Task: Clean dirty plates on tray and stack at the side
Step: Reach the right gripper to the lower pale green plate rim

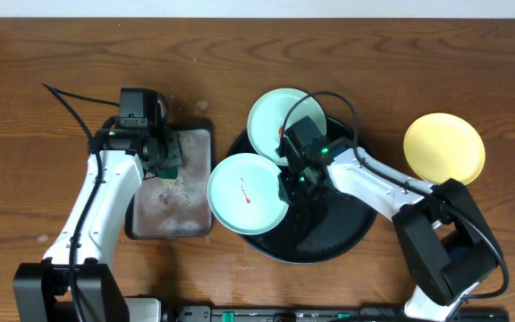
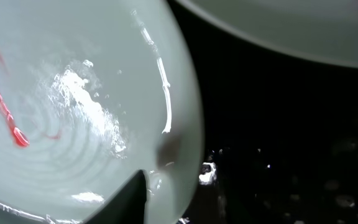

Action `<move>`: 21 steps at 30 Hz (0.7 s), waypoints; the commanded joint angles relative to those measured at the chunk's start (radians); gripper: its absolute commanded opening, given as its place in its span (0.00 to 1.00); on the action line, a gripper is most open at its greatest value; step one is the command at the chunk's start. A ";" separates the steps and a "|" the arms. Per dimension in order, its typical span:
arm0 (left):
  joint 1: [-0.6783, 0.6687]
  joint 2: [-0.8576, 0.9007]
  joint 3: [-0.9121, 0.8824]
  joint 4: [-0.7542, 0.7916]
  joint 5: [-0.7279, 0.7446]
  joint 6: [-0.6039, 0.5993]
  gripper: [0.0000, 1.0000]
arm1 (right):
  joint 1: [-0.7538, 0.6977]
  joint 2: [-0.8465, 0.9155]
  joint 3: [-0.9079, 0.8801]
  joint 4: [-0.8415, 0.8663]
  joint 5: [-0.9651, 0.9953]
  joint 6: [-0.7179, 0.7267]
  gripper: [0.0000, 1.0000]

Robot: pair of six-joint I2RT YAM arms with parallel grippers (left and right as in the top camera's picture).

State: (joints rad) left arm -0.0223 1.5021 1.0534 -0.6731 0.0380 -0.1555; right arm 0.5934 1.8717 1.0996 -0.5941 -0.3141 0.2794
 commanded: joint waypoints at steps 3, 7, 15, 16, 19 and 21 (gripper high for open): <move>0.004 0.008 -0.009 -0.001 -0.017 0.017 0.16 | 0.011 0.024 0.002 0.008 0.004 0.019 0.22; 0.004 0.008 -0.009 -0.001 -0.017 0.017 0.16 | -0.018 -0.020 0.002 0.007 0.013 0.019 0.11; 0.004 0.008 -0.009 -0.007 -0.017 0.017 0.16 | -0.087 -0.215 0.002 -0.059 0.151 -0.019 0.01; 0.004 0.008 -0.009 -0.007 -0.017 0.017 0.16 | -0.093 -0.234 0.002 -0.078 0.177 -0.019 0.01; 0.004 0.008 -0.009 -0.007 -0.017 0.017 0.16 | -0.111 -0.290 0.002 -0.154 0.260 -0.019 0.01; 0.004 0.008 -0.009 -0.007 -0.017 0.017 0.16 | -0.121 -0.303 0.002 -0.207 0.290 -0.027 0.01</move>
State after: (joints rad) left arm -0.0223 1.5021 1.0534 -0.6773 0.0380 -0.1551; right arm 0.4889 1.5860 1.0985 -0.7708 -0.1169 0.2726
